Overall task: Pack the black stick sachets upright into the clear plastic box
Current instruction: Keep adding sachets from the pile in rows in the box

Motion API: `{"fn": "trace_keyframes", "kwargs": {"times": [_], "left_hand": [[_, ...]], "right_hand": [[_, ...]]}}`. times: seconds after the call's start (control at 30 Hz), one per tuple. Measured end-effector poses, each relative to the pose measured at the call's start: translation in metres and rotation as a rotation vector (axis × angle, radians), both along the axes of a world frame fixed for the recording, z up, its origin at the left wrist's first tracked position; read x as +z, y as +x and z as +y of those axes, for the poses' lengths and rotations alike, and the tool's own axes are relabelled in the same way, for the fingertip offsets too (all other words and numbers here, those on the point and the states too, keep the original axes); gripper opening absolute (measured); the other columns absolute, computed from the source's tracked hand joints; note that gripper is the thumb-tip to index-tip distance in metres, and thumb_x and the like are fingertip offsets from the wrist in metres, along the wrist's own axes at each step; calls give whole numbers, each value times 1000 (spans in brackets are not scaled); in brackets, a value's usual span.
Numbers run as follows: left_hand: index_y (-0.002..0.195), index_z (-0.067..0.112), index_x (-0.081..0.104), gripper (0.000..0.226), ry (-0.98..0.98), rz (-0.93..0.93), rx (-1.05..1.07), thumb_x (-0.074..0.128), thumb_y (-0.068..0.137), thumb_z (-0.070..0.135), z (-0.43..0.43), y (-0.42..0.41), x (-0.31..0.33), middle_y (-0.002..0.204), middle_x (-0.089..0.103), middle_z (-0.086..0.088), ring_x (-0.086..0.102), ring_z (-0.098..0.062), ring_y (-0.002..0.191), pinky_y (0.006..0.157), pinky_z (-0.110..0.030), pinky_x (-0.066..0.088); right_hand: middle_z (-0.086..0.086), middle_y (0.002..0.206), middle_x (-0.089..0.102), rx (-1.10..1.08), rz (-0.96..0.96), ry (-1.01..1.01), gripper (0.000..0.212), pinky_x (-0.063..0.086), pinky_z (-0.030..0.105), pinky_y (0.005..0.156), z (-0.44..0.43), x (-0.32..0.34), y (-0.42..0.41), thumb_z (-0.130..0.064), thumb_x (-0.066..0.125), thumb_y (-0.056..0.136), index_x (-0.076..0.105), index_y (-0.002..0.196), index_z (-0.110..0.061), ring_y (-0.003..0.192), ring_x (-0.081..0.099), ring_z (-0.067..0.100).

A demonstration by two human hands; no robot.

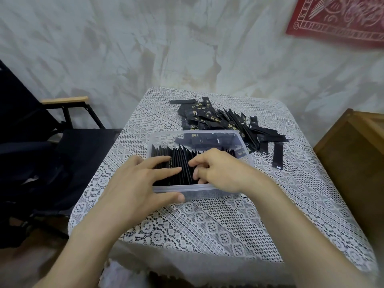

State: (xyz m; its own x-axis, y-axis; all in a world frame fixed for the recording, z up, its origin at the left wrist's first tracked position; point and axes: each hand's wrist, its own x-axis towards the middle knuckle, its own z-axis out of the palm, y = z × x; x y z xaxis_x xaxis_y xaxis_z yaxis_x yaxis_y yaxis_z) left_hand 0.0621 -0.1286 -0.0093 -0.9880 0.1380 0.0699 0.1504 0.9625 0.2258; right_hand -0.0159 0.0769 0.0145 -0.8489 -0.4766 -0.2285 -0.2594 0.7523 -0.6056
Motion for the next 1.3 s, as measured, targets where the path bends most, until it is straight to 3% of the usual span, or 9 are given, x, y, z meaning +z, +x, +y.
{"fn": "trace_keyframes", "kwargs": {"times": [0.17,0.33,0.43,0.53,0.67,0.77,1.0,1.17,1.3], "left_hand": [[134,65,46,87,25,30,17,17,61,102,2,2,4,150,31,35,32,-4,107,88,-26,31],[127,64,53,74,42,94,56,9,76,94,6,4,3,152,34,31,32,-12,129,108,-40,29],[122,55,64,63,76,201,75,19,88,82,7,4,4,144,48,26,32,-18,138,110,-44,26],[119,42,71,50,55,270,-56,35,95,66,20,3,1,127,63,22,51,-16,123,103,-44,39],[123,37,70,49,38,237,-149,41,94,65,36,1,-11,129,64,17,58,-12,114,98,-37,43],[126,39,68,52,44,228,-119,43,92,69,34,-1,-13,134,61,17,54,-16,118,99,-41,44],[124,42,67,75,-28,187,57,26,84,90,37,7,-6,135,61,13,52,-17,130,121,-57,10],[128,43,64,71,-3,154,19,29,85,87,41,6,-4,136,61,15,55,-10,128,122,-56,4],[135,47,57,67,55,141,-16,28,87,85,39,3,-2,145,53,16,50,-5,132,123,-54,2]], "right_hand": [[-7,97,76,-47,21,-59,35,60,36,85,3,-3,2,-17,55,100,64,133,-22,85,73,5],[-11,104,74,-31,33,-46,35,49,17,69,4,0,5,-17,48,104,63,135,-24,87,70,1],[-10,110,73,-20,22,-28,37,47,17,70,3,0,4,-17,45,105,61,137,-24,90,70,2],[-8,109,73,-23,-14,-40,38,55,25,82,2,-2,-1,-13,44,104,63,136,-21,89,72,6],[-4,104,75,6,-116,-79,42,58,37,94,6,1,-8,-4,39,103,66,131,-18,88,74,12],[-2,111,73,0,-125,-88,43,58,32,89,8,5,-10,-3,37,105,63,136,-17,94,73,14],[0,116,70,-43,-128,-124,37,58,24,78,9,-1,-13,-12,46,106,58,140,-15,94,73,13],[-4,104,71,-77,-100,-167,32,60,26,80,9,-4,-11,-18,53,105,63,135,-19,89,73,9],[-2,108,70,-76,-103,-182,33,58,22,71,9,-3,-11,-17,53,105,61,137,-16,89,73,12]]}}
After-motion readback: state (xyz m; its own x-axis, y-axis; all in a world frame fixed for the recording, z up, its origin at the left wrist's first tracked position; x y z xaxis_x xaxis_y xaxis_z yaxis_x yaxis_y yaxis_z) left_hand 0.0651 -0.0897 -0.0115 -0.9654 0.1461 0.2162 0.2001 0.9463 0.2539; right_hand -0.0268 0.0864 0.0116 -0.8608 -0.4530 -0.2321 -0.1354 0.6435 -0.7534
